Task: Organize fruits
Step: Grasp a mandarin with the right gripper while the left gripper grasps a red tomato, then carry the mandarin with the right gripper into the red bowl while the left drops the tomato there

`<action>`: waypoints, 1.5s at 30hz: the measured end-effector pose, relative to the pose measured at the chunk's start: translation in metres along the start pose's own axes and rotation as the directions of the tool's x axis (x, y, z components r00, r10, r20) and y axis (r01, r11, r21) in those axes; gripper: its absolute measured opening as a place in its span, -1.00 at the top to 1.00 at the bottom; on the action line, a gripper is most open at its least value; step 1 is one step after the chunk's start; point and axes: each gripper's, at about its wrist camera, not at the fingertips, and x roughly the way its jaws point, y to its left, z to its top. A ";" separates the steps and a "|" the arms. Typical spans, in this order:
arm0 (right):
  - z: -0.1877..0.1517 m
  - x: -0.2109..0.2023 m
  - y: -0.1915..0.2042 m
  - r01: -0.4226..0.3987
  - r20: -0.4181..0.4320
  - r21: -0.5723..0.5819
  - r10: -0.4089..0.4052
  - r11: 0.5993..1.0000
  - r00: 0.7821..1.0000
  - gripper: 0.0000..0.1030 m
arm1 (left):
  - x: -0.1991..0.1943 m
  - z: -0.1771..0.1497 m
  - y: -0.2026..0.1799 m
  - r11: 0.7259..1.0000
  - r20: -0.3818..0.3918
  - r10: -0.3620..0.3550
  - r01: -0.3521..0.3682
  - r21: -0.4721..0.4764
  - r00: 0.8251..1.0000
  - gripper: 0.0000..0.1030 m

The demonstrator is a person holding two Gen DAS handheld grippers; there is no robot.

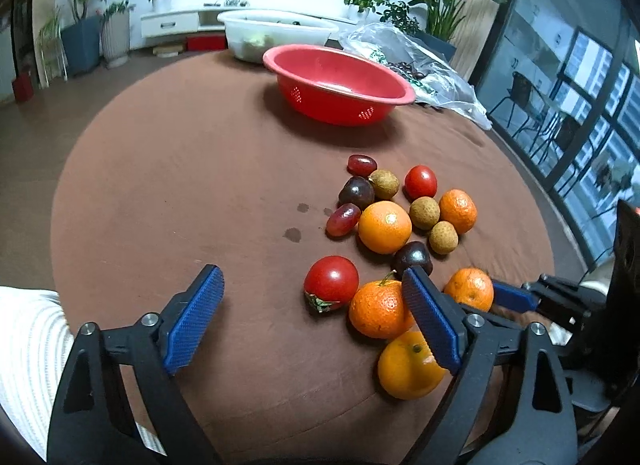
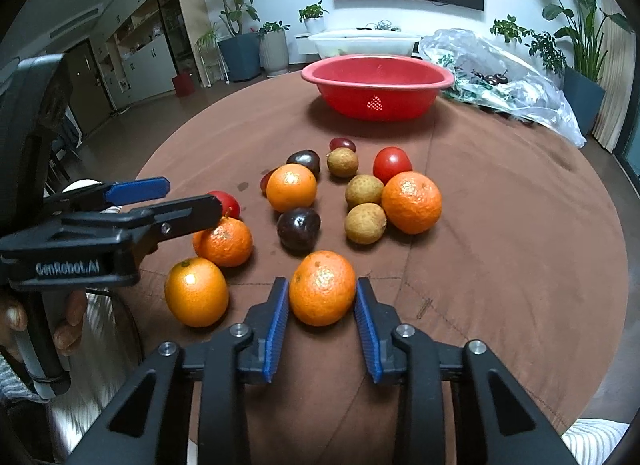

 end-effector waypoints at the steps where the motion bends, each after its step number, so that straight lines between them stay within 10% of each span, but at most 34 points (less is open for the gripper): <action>1: 0.000 0.000 -0.001 -0.003 0.000 0.003 0.003 1.000 1.000 0.31 | 0.001 0.001 0.002 1.000 -0.004 -0.017 0.017 -0.012 1.000 -0.63; 21: 0.000 0.000 -0.006 -0.033 0.001 0.037 0.033 0.999 0.999 0.30 | 0.009 0.016 0.023 0.979 -0.026 -0.120 0.114 -0.168 0.992 -0.45; 28: 0.001 0.000 -0.007 -0.034 0.001 0.037 0.034 0.999 0.999 0.30 | 0.020 0.013 0.015 0.985 -0.086 -0.127 0.115 -0.132 0.988 0.24; 45: 0.001 0.002 -0.016 -0.084 0.002 0.092 0.084 0.992 0.996 0.30 | 0.027 0.015 0.021 0.978 -0.105 -0.166 0.149 -0.149 0.981 0.46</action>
